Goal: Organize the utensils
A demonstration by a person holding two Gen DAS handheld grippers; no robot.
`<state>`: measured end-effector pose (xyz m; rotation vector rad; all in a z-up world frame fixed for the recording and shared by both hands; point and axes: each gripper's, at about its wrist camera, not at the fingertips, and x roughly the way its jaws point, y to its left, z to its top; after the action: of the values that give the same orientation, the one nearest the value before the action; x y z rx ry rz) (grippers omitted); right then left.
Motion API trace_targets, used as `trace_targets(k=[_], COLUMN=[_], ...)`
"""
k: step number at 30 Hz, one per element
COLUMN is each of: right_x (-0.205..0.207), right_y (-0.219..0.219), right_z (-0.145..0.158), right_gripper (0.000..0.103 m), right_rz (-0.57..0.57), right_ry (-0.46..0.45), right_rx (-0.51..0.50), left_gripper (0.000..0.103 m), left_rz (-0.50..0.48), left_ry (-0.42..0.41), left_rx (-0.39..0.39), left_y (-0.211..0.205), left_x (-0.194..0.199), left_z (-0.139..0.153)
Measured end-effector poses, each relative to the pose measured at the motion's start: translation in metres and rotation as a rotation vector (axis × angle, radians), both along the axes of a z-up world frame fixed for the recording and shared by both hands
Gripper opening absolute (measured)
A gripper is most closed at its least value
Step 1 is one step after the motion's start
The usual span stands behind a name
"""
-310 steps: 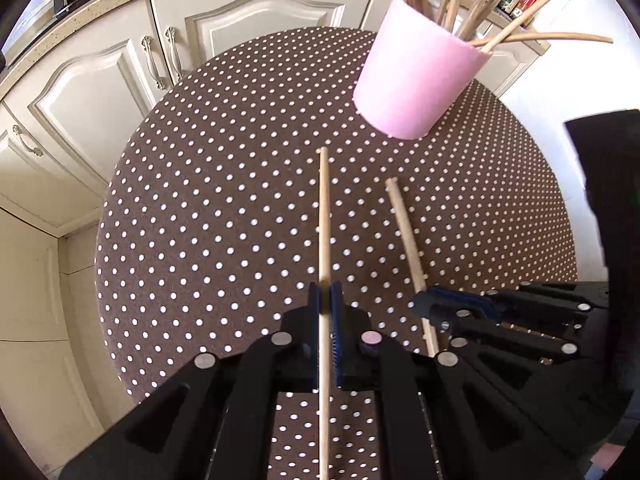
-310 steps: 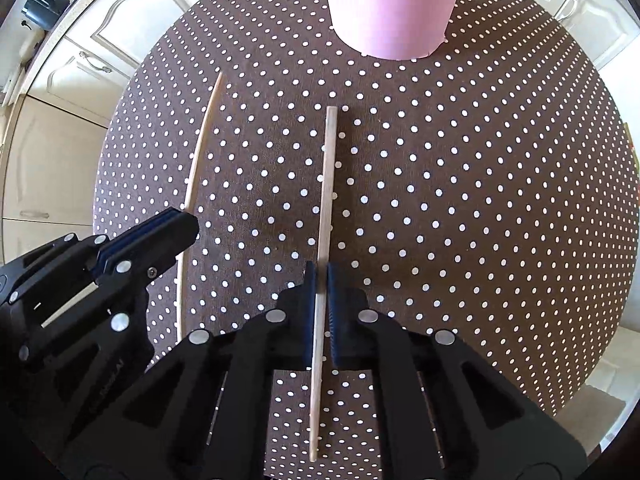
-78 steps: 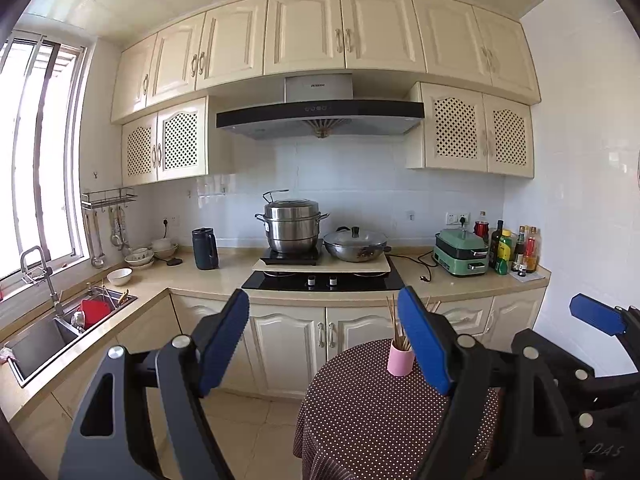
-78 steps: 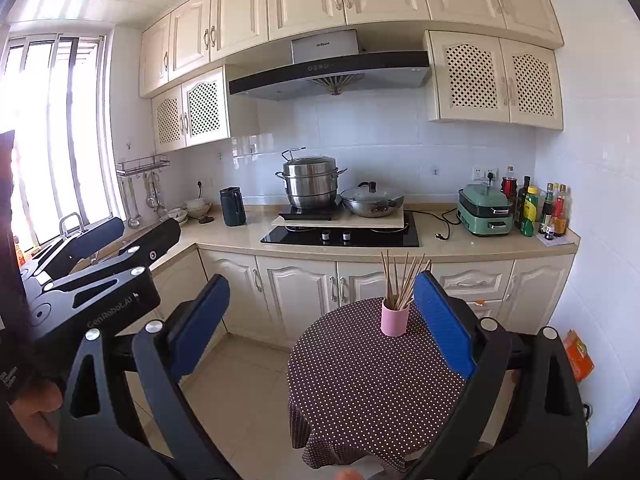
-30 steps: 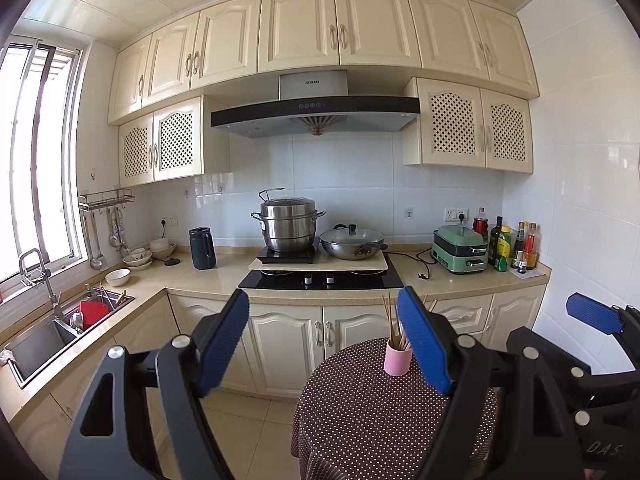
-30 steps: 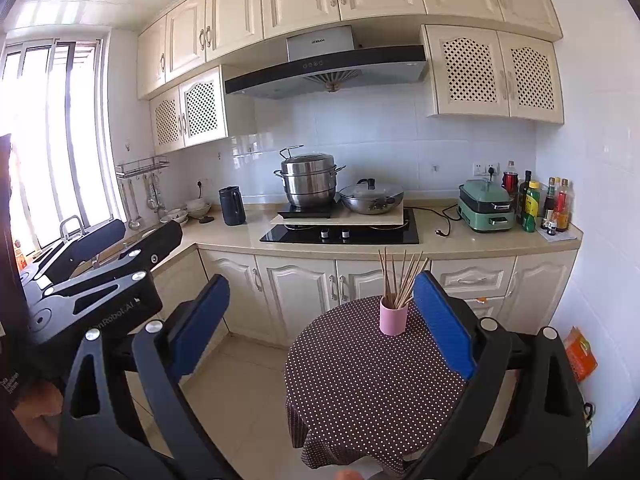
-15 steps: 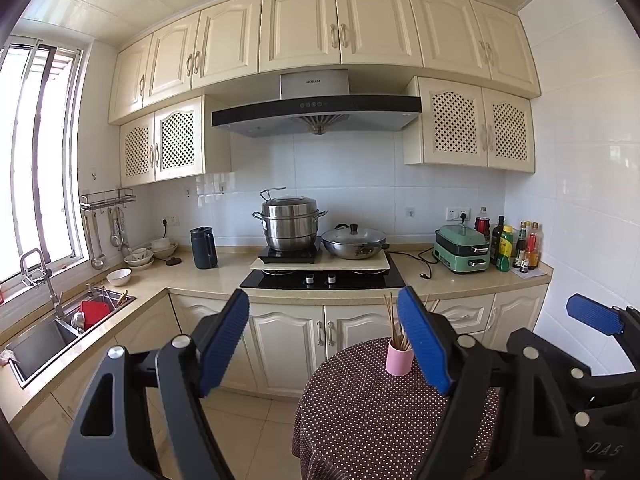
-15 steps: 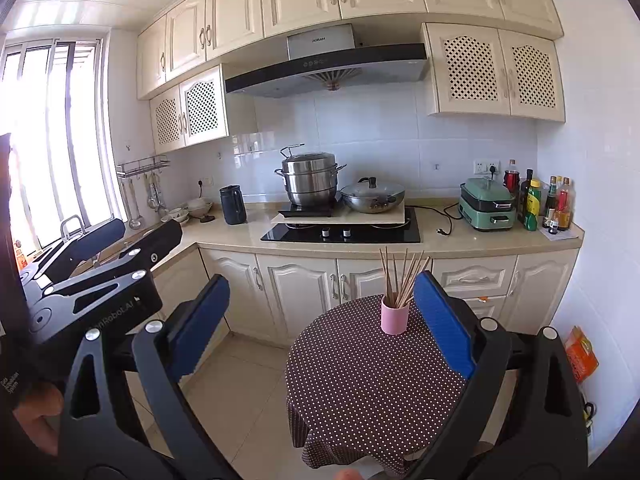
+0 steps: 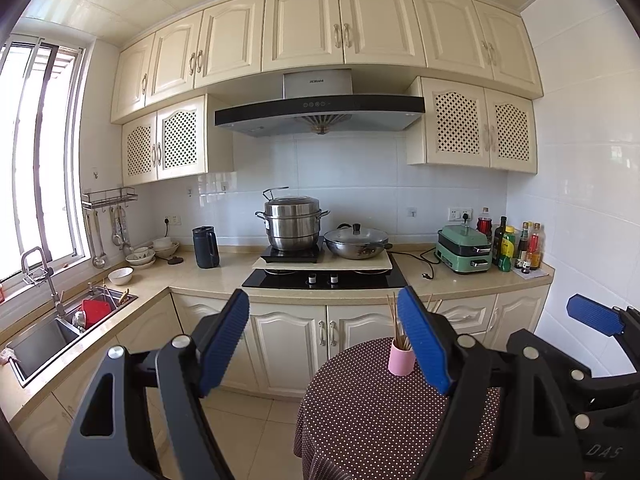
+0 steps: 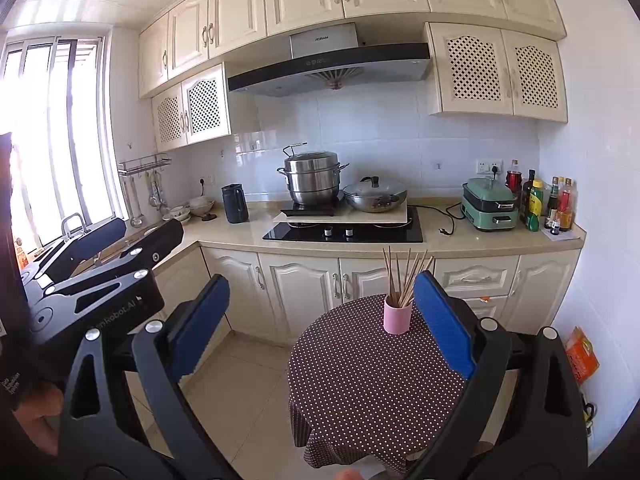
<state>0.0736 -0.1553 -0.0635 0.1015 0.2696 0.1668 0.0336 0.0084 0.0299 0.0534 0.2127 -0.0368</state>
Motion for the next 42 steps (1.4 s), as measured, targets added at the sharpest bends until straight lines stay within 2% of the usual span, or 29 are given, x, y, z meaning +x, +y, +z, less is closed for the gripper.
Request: trace_targets(k=[30,42], right_x=[0.011,0.029], right_y=[0.015,0.028], right_z=[-0.004,-0.014], right_gripper=[0.092,0.092], right_rz=[-0.007,-0.014], right_ry=[0.017,0.05], right_rx=[0.001,0.012], left_gripper=[0.076,0.076], left_rz=[-0.012,-0.018], left_ry=[0.006,0.045], left_rx=[0.014,0.029], left_y=[0.022,0.038], left_x=[0.013,0.039], left_z=[-0.003,-0.016])
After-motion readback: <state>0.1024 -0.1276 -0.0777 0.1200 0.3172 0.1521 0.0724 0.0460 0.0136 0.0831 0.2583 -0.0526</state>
